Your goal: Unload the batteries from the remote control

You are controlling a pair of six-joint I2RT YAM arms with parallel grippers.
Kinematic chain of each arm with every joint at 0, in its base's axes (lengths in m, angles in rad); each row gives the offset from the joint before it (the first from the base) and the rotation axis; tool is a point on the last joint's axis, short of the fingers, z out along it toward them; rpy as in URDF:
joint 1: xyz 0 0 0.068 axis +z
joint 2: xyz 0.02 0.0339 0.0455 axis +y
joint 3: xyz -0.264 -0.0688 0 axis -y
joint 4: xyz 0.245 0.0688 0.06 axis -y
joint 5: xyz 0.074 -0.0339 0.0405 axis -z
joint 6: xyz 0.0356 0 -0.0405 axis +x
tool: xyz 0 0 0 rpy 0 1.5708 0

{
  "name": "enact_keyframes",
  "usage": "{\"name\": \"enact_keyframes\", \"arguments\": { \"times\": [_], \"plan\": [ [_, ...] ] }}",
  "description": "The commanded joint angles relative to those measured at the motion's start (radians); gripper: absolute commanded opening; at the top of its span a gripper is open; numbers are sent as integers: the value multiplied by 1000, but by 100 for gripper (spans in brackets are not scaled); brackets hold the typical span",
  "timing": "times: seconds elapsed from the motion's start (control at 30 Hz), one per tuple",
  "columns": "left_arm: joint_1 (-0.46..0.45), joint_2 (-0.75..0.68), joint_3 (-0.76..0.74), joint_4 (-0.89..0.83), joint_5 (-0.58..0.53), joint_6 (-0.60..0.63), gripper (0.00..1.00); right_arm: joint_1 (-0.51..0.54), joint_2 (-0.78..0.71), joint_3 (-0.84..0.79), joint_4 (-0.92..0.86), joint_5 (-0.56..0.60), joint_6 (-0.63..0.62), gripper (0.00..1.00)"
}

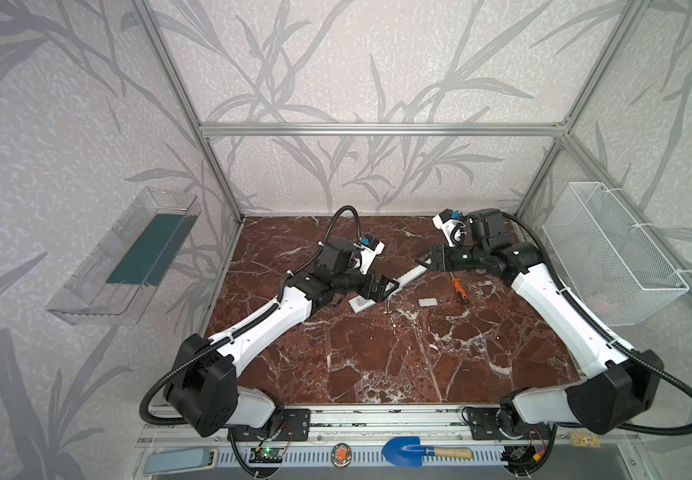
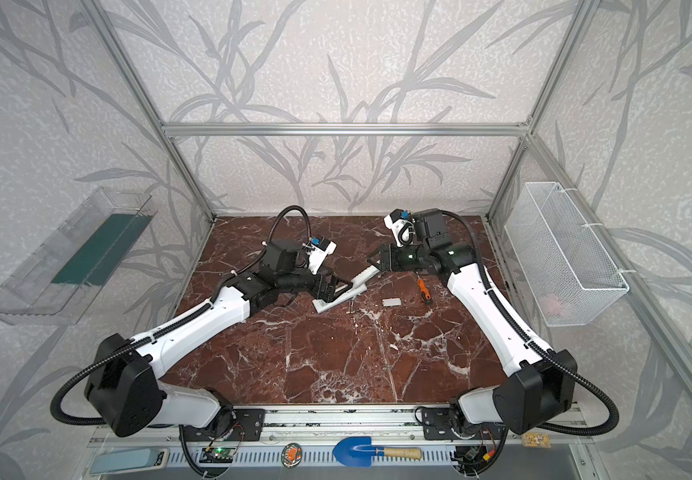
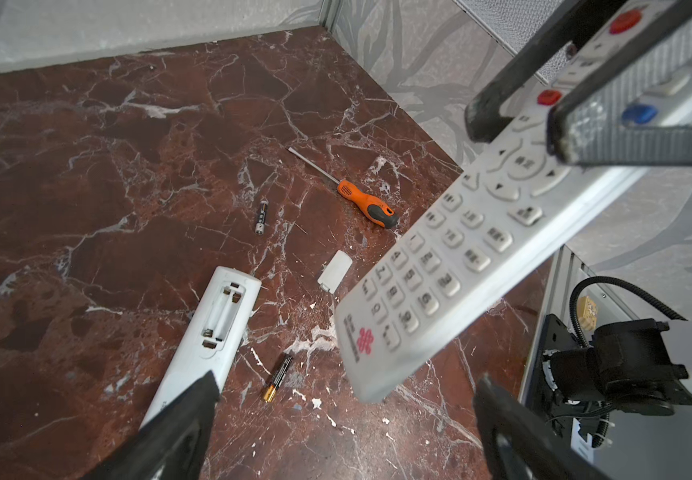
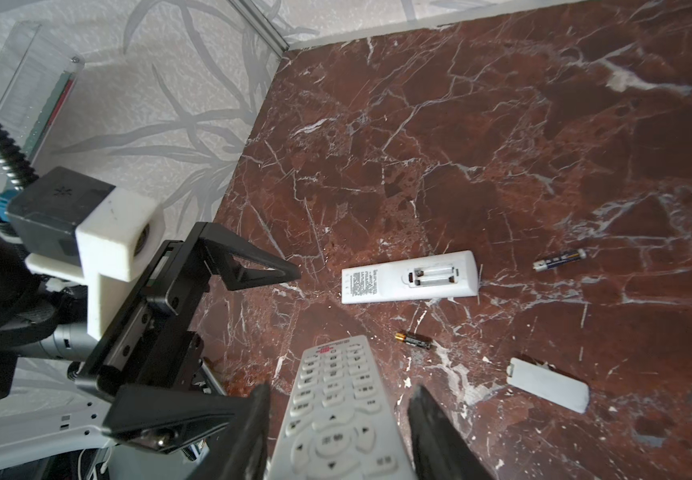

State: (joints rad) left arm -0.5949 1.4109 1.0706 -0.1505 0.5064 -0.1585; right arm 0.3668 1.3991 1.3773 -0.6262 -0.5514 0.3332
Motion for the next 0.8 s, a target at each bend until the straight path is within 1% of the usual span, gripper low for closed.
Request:
{"name": "enact_keyframes", "arguments": {
  "times": [0.0, 0.07, 0.17, 0.33, 0.43, 0.67, 0.77],
  "plan": [
    [-26, 16, 47, 26, -33, 93, 94, 21, 10, 40, 20, -37, 51, 28],
    [-36, 31, 63, 8, -25, 115, 92, 27, 19, 40, 30, -39, 68, 27],
    [-45, 57, 92, -37, -9, 148, 84, 39, 31, 45, 37, -39, 87, 27],
    [-49, 79, 118, -68, -7, 167, 73, 52, 42, 54, 34, -43, 108, 28],
    [-48, 80, 119, -70, -2, 172, 62, 51, 50, 53, 31, -43, 109, 28],
    [-48, 92, 120, -81, 35, 180, 42, 52, 77, 81, 27, -66, 140, 29],
    [-48, 93, 126, -92, 37, 193, 32, 51, 81, 83, 28, -69, 147, 32]
  ]
}}
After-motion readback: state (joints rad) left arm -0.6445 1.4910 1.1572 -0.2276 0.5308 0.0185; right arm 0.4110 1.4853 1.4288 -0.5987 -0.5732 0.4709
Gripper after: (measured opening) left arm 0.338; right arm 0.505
